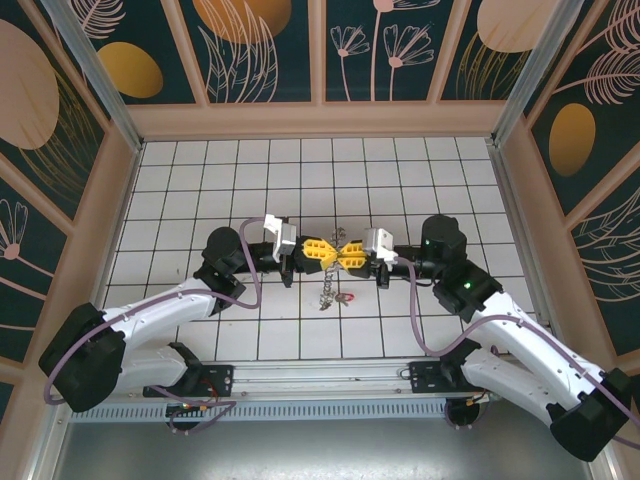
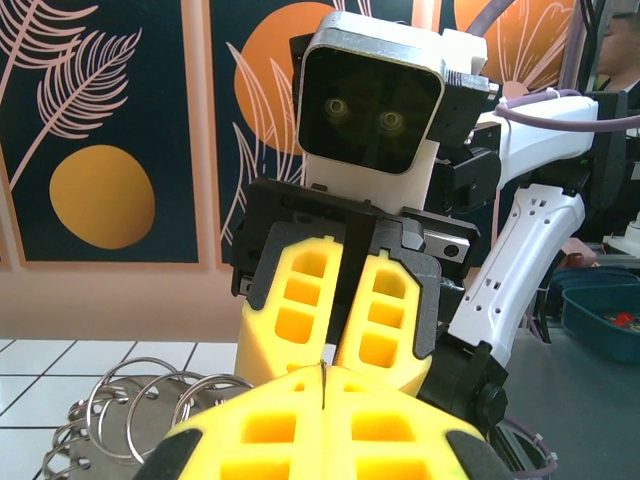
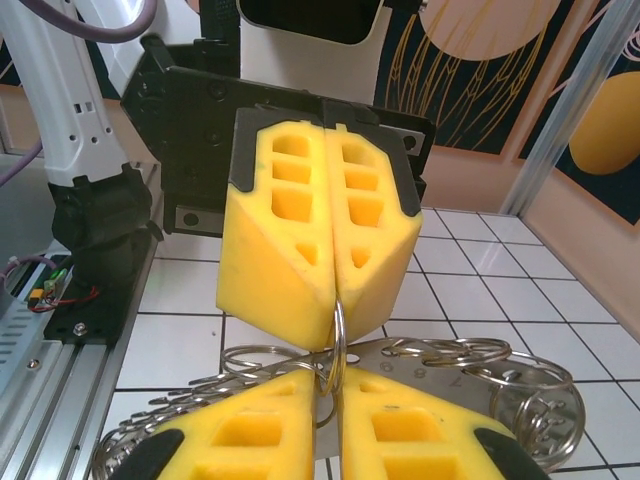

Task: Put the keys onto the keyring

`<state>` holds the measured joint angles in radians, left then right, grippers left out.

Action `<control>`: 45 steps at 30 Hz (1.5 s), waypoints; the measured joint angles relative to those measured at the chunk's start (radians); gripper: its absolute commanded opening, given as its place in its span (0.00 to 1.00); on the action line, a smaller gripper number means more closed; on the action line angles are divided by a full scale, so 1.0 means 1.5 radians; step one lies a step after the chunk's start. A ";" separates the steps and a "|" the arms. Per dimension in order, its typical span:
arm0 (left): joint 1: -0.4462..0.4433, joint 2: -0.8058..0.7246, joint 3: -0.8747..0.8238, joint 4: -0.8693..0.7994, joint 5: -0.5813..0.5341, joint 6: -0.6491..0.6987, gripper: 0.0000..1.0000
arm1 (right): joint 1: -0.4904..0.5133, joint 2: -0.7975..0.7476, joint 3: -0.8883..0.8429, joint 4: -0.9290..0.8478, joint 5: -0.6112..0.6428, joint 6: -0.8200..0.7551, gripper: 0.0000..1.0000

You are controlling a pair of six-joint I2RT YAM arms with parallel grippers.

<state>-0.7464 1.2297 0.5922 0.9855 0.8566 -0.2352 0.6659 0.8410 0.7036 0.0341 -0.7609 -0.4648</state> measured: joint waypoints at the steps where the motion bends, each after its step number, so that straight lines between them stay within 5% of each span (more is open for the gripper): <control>1: 0.000 0.002 0.000 0.003 0.000 -0.002 0.00 | 0.000 0.001 0.000 0.001 -0.001 0.000 0.13; 6: 0.000 0.013 0.000 0.010 0.002 -0.004 0.00 | 0.000 0.007 0.000 0.002 -0.003 0.000 0.13; 9: 0.002 0.018 0.000 0.017 0.003 -0.004 0.00 | 0.000 0.010 0.000 0.003 -0.005 0.007 0.00; 12: 0.002 0.018 0.000 0.019 0.004 -0.004 0.00 | 0.000 0.011 -0.001 0.004 -0.002 0.007 0.00; 16: 0.002 -0.006 0.021 -0.102 -0.009 0.059 0.11 | 0.000 0.017 0.008 -0.034 0.022 -0.013 0.00; 18: 0.002 -0.027 0.047 -0.212 -0.025 0.117 0.29 | 0.002 0.031 0.027 -0.071 0.038 -0.035 0.00; 20: 0.001 -0.045 0.082 -0.326 -0.041 0.183 0.34 | 0.003 0.046 0.051 -0.116 0.057 -0.057 0.00; 25: 0.001 -0.018 0.212 -0.604 -0.072 0.355 0.34 | 0.004 0.054 0.071 -0.180 0.086 -0.092 0.00; 29: 0.001 0.023 0.260 -0.724 -0.075 0.432 0.33 | 0.005 0.062 0.081 -0.207 0.094 -0.106 0.00; 34: 0.001 0.029 0.267 -0.773 -0.084 0.473 0.16 | 0.015 0.068 0.081 -0.229 0.099 -0.108 0.00; 39: -0.001 0.028 0.268 -0.774 -0.078 0.470 0.11 | 0.020 0.068 0.088 -0.230 0.114 -0.110 0.00; 45: 0.000 0.004 0.236 -0.727 -0.058 0.434 0.21 | 0.029 0.068 0.094 -0.230 0.124 -0.110 0.00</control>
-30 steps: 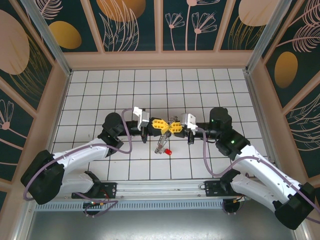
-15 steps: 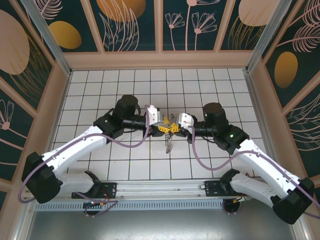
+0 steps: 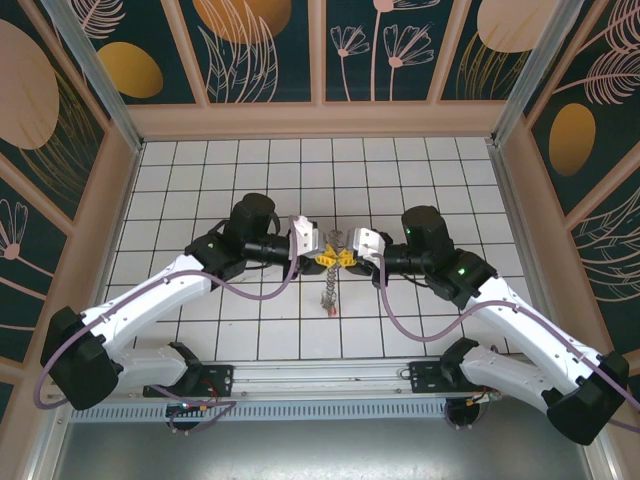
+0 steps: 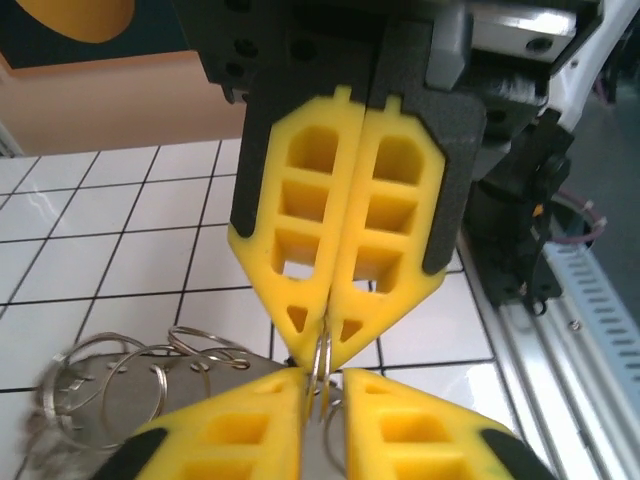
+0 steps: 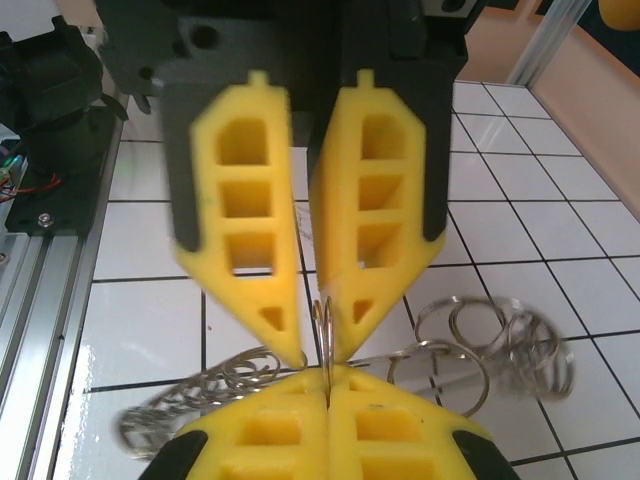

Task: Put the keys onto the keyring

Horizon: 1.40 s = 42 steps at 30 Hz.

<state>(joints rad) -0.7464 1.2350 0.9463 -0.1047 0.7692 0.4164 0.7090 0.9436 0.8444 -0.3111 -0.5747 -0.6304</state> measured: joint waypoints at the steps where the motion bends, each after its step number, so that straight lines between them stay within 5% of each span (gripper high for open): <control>1: 0.000 -0.003 -0.003 0.006 0.004 -0.006 0.21 | 0.000 0.000 0.000 0.000 0.001 0.000 0.00; 11: 0.000 -0.005 -0.003 0.021 0.021 -0.017 0.10 | 0.008 0.002 0.000 0.000 0.004 0.001 0.00; 13: 0.000 -0.003 -0.003 0.019 0.022 -0.011 0.00 | 0.009 0.002 0.000 0.000 0.004 0.002 0.00; 20: -0.002 0.011 0.024 -0.019 0.012 0.019 0.00 | 0.008 0.001 -0.002 0.000 0.009 0.005 0.00; 23: -0.006 0.008 0.023 -0.019 0.001 0.020 0.00 | 0.004 -0.004 -0.007 0.001 0.006 0.006 0.11; 42: 0.001 -0.057 -0.130 0.329 0.066 -0.174 0.00 | -0.023 -0.045 -0.045 0.035 -0.069 0.018 0.32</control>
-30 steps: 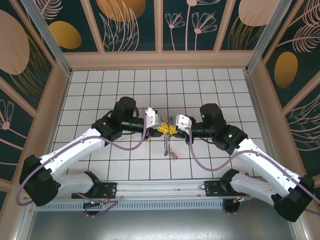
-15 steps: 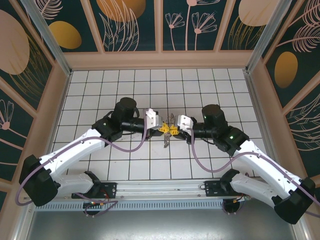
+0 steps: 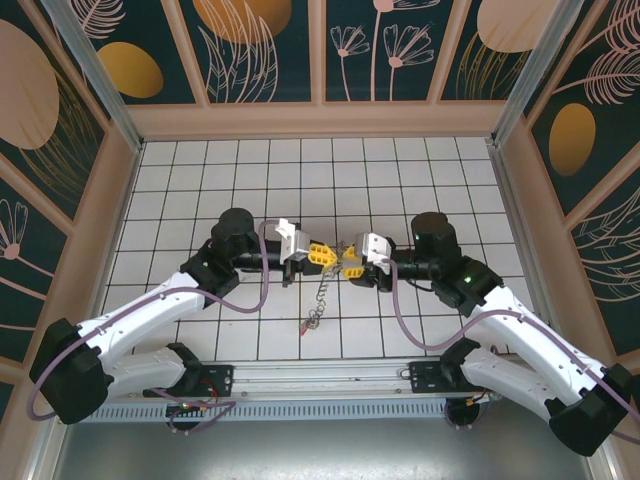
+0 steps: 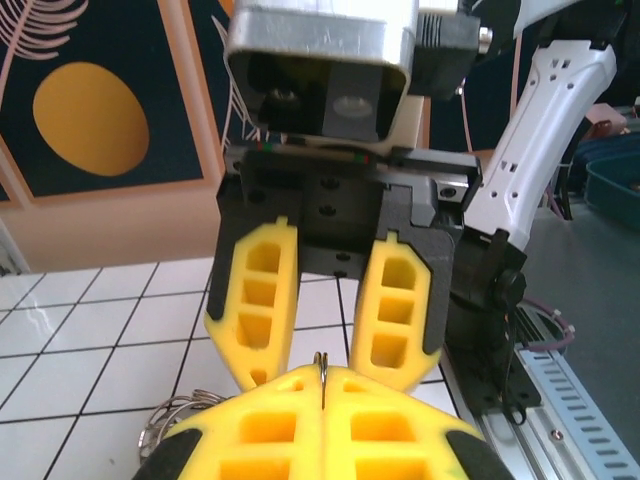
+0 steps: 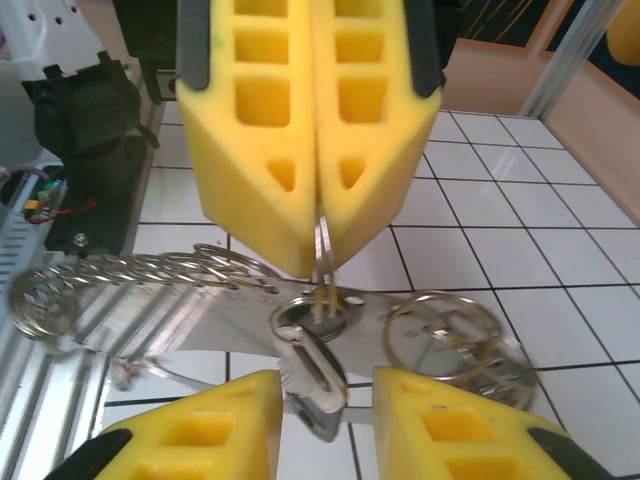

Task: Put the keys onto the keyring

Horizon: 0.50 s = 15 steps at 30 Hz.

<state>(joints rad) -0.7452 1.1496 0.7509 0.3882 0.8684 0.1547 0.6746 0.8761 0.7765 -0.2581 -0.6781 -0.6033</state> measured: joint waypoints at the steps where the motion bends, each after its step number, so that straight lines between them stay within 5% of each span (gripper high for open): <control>1: 0.000 0.000 -0.006 0.018 0.000 -0.009 0.00 | 0.000 0.001 0.000 0.000 -0.004 0.000 0.32; 11: 0.000 0.002 -0.044 0.140 0.001 -0.087 0.00 | 0.000 0.001 -0.033 0.035 -0.021 0.025 0.31; 15: 0.000 0.014 -0.061 0.190 0.004 -0.120 0.00 | 0.000 0.001 -0.052 0.083 -0.021 0.054 0.21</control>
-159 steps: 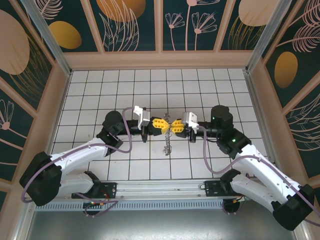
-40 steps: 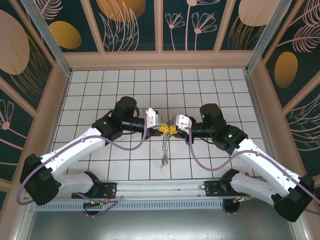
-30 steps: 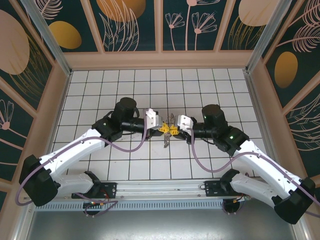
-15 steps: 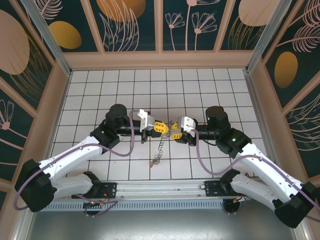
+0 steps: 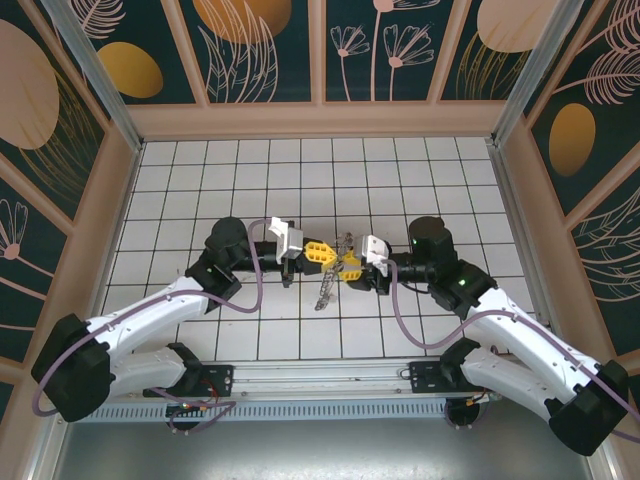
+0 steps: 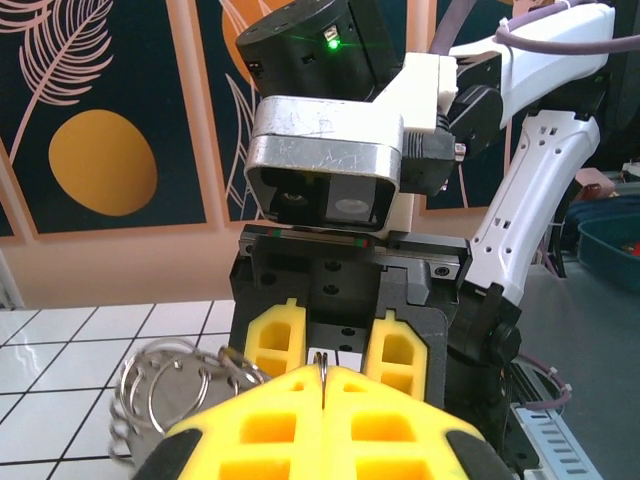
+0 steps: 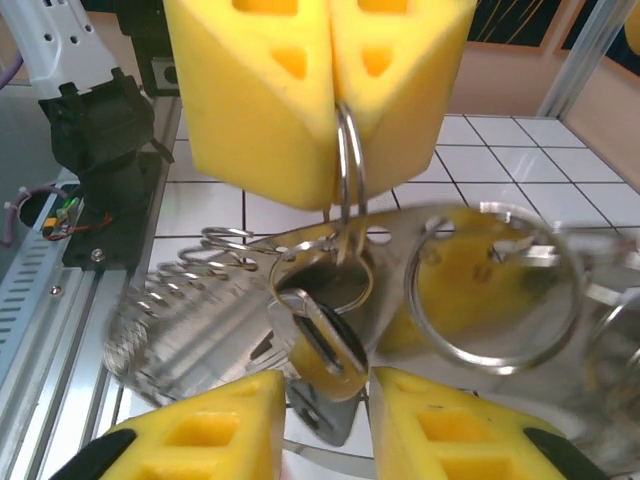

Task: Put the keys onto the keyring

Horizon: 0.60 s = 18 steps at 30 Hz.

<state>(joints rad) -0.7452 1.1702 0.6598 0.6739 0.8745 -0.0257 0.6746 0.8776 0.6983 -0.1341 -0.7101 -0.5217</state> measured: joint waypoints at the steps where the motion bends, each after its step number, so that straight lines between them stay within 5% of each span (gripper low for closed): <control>1: 0.000 0.004 -0.006 0.014 0.000 -0.009 0.00 | 0.000 0.000 -0.003 0.013 -0.001 0.006 0.17; 6: 0.002 0.011 -0.025 0.068 -0.008 -0.046 0.00 | 0.000 0.000 -0.013 0.062 -0.016 0.038 0.00; 18: 0.003 0.010 -0.052 0.120 -0.025 -0.063 0.00 | -0.007 -0.014 -0.019 0.067 -0.012 0.050 0.00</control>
<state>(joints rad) -0.7414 1.1847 0.5816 0.8539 0.8375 -0.1200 0.6643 0.8566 0.6701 -0.0330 -0.7277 -0.4465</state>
